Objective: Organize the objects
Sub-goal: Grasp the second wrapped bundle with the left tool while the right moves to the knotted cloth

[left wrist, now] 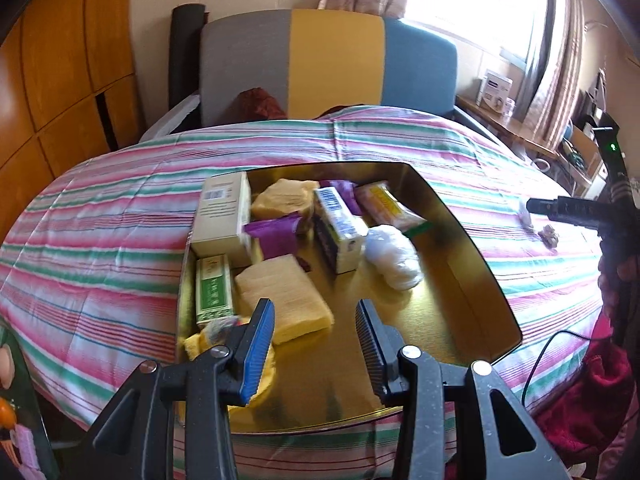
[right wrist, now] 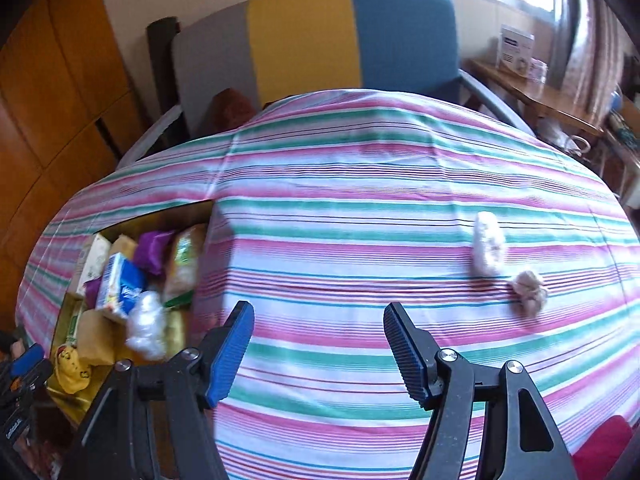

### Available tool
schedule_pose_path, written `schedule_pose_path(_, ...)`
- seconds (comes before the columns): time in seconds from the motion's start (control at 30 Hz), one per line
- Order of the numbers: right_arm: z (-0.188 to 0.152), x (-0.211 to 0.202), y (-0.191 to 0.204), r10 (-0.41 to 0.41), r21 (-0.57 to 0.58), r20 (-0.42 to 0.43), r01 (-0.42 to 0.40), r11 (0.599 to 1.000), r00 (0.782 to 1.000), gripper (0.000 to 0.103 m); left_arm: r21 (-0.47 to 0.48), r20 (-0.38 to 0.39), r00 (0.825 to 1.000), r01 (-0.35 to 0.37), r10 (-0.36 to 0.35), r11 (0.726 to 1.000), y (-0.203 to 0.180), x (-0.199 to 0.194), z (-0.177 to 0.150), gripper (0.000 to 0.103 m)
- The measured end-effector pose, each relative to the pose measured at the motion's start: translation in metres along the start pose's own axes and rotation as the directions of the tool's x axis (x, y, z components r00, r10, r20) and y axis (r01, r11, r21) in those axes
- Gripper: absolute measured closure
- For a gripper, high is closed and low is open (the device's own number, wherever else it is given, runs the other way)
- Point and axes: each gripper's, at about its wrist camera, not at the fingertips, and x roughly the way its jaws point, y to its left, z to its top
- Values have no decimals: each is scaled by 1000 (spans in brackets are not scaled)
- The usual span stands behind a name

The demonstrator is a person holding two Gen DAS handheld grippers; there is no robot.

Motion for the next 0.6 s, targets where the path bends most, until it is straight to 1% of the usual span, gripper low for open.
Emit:
schedule_pose_path(0.2, 15, 1, -59, -72, 92, 10, 70, 993, 997, 35, 56, -3, 1000, 22, -22, 998, -23, 4, 8, 61)
schedule_pose_path(0.37, 28, 9, -115, -163, 191, 30, 154, 969, 986, 35, 90, -8, 999, 52, -52, 995, -45, 8, 18, 61)
schedule_pose_path(0.5, 21, 22, -161, -230, 304, 37, 209, 930, 972, 35, 126, -17, 997, 82, -80, 989, -65, 13, 25, 61)
schedule_pose_path(0.53, 16, 23, -173, -247, 352, 32, 221, 909, 968, 35, 137, -20, 996, 89, -87, 987, -71, 14, 27, 61)
schedule_pose_path(0.57, 13, 24, -184, -256, 403, 10, 231, 886, 967, 35, 145, -24, 995, 99, -97, 984, -77, 16, 29, 61)
schedule_pose_path(0.6, 11, 22, -194, -251, 452, -4, 226, 863, 968, 35, 152, -27, 994, 110, -107, 982, -83, 19, 32, 61)
